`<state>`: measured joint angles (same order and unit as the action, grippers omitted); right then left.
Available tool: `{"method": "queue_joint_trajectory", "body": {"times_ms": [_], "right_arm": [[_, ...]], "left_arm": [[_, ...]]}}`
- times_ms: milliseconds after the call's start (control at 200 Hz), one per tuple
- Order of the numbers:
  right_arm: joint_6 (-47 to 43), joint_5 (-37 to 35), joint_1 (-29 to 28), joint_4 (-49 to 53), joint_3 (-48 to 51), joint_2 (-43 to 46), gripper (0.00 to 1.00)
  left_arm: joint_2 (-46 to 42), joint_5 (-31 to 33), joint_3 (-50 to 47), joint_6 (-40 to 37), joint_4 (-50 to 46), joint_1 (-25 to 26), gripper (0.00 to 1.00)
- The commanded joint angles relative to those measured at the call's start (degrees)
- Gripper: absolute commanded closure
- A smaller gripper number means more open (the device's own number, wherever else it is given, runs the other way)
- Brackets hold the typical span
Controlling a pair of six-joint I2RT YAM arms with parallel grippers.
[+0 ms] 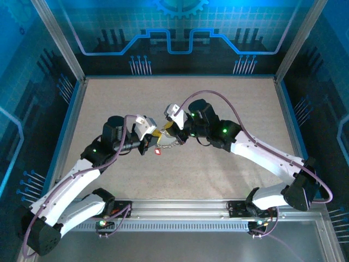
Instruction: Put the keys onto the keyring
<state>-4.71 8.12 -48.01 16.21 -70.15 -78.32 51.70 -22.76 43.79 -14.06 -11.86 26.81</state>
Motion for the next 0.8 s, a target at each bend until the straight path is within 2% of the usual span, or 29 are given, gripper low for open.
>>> {"method": "queue_joint_trajectory", "body": {"times_ms": [0, 130, 315, 440, 515, 620, 795], "right_arm": [[0.29, 0.42, -0.79, -1.57, -0.02, 1.42, 1.0], [3.33, -0.05, -0.81, -1.07, -0.67, 1.39, 1.0], [13.47, -1.86, -0.81, 0.71, -2.61, 1.07, 1.0], [17.52, -0.66, -0.78, 0.9, -3.65, 0.48, 0.8], [14.17, -0.61, -0.55, 0.72, -3.08, 1.59, 0.69], [5.07, 0.99, 2.11, 0.87, -1.96, 4.77, 0.61], [-14.41, 7.45, 7.85, 3.68, -0.81, 10.44, 0.55]], "left_arm": [[-0.55, -2.63, 2.32, -1.61, -0.3, 0.42, 1.0], [-0.33, -1.69, 2.56, -2.26, -0.21, 0.43, 1.0], [-0.21, 1.07, 2.67, -1.98, 1.43, 0.43, 1.0], [-0.54, 0.26, 2.53, -1.25, 4.01, 0.44, 1.0], [-1.22, -1.05, 1.81, -1.91, 5.9, 0.38, 1.0], [-2.56, -3.08, 1.36, -4.18, 6.91, 0.41, 1.0], [-4.46, -6.21, 1.1, -6.94, 7.36, 0.41, 1.0]]}}
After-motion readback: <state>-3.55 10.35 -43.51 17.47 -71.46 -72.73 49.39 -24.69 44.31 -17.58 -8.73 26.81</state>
